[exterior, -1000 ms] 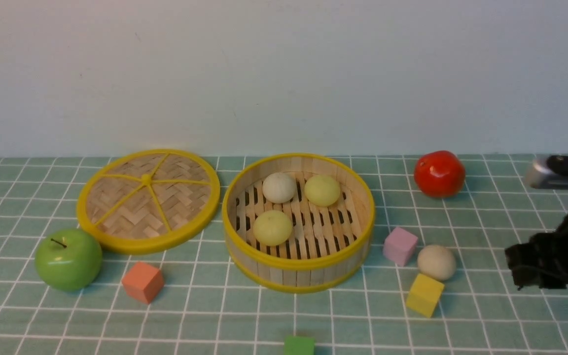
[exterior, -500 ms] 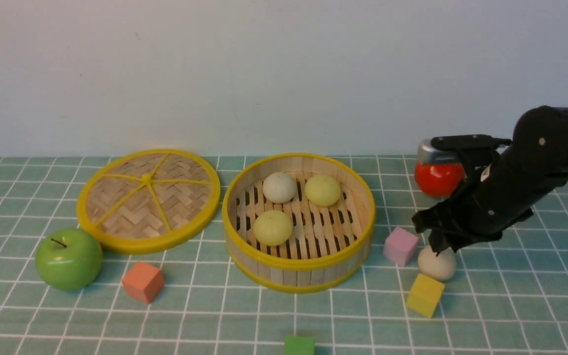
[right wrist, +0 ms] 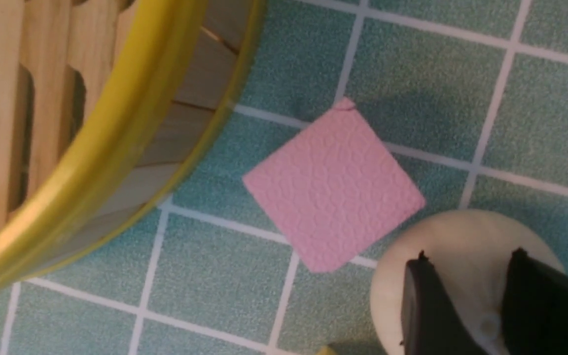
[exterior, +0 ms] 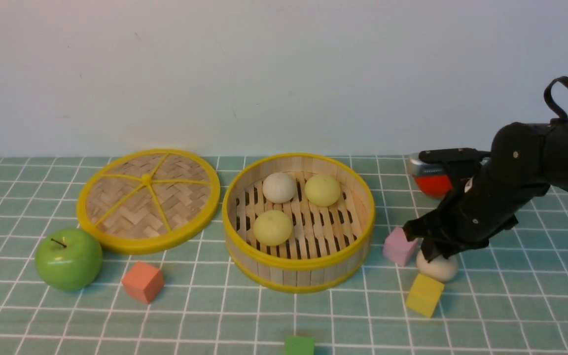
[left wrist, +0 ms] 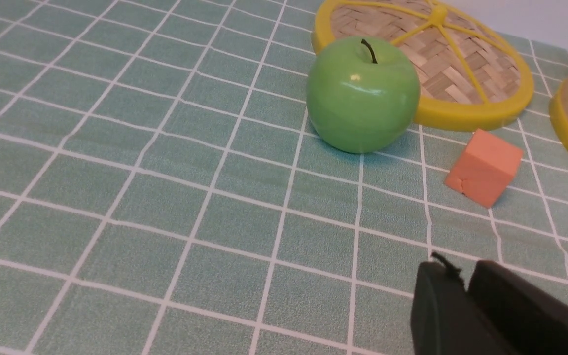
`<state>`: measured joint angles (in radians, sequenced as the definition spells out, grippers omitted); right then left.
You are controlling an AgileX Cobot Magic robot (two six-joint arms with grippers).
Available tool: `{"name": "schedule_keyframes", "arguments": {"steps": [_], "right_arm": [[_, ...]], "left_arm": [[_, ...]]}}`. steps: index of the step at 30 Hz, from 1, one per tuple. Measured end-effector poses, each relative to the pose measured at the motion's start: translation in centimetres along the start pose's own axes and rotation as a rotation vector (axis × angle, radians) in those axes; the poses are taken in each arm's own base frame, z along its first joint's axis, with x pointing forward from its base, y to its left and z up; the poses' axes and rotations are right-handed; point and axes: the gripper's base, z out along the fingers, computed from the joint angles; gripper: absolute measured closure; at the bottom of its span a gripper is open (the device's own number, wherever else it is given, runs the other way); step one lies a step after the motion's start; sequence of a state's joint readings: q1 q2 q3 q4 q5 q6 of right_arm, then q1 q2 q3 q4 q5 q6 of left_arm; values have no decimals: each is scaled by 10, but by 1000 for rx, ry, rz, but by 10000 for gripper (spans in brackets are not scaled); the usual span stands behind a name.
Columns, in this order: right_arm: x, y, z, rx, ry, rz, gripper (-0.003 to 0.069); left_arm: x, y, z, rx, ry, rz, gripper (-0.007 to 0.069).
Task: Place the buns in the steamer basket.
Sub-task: Use the right arm to grab a steamed stuffed bun, then use the right arm to put the steamed stuffed bun into the steamer
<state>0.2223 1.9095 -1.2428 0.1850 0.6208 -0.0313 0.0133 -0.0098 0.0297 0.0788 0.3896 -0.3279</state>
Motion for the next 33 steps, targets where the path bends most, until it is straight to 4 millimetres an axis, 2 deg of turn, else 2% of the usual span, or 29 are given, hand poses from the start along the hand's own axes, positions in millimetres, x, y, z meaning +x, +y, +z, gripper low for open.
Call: {"name": "schedule_keyframes", "arguments": {"steps": [7,10,11,14,20,24,28,29,31,33], "right_arm": [[0,0,0,4,5,-5,435],[1,0,0,4,13,-5,528],[1,0,0,4,13,-5,535],[2,0,0,3,20,-5,645],[3,1,-7,1,40,-9,657],[-3,5,-33,-3,45,-29,657],[-18,11,-68,-14,-7,-46,657],[-18,11,-68,-14,-6,-46,657],[-31,18,-89,-59,-61,-28,657],[-39,25,-99,-114,-108,-10,657]], "left_arm": [[0,0,0,0,0,0,533],[0,0,0,0,0,0,533],[0,0,0,0,0,0,533],[0,0,0,0,0,0,529],[0,0,0,0,0,0,522],[0,0,0,0,0,0,522],[0,0,0,0,0,0,522],[0,0,0,0,0,0,522],[0,0,0,0,0,0,517],[0,0,0,0,0,0,515]]}}
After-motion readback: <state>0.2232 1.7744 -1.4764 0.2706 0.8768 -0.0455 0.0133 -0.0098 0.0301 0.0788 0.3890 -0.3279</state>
